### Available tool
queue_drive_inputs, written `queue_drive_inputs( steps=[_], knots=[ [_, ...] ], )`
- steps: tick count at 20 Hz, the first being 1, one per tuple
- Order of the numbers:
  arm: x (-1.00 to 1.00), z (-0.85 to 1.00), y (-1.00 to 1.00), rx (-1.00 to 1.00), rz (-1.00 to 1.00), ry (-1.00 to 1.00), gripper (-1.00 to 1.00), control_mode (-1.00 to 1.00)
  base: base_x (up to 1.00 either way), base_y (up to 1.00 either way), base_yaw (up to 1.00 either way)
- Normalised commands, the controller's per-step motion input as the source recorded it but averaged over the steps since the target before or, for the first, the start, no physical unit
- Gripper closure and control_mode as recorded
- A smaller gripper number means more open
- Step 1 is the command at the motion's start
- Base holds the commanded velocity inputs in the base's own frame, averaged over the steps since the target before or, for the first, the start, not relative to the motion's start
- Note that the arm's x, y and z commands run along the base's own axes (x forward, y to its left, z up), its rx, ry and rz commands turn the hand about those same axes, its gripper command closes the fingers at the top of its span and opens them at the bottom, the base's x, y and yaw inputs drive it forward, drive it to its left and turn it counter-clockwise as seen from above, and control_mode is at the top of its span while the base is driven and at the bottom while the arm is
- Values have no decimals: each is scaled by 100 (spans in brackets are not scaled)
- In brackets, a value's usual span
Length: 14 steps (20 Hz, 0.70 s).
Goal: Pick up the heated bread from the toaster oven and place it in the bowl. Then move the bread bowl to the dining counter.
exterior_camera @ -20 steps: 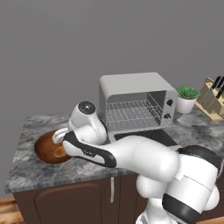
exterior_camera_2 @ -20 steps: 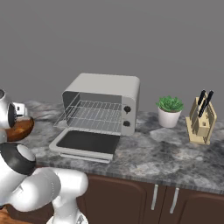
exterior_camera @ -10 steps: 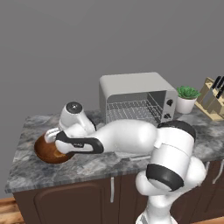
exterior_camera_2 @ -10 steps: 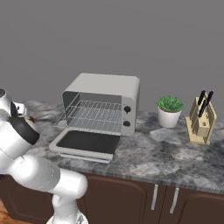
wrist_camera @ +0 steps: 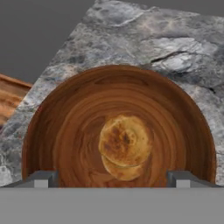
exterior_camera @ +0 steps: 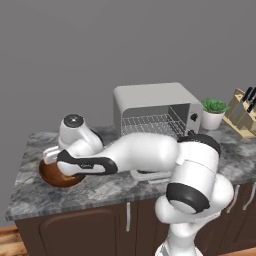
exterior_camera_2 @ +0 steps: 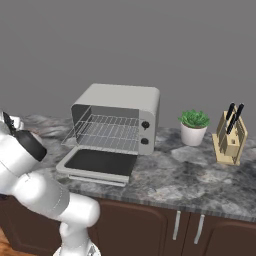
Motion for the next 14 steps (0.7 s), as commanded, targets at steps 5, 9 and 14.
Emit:
queue_drive_inputs(
  steps=[5,9,14],
  knots=[
    [-100,2,0,3,18,3,-100,-100,0,0,0],
    [-42,-8,0,-2,29,3,-100,-100,0,0,0],
    [1,-3,0,-4,26,0,-100,-100,0,0,0]
  ],
)
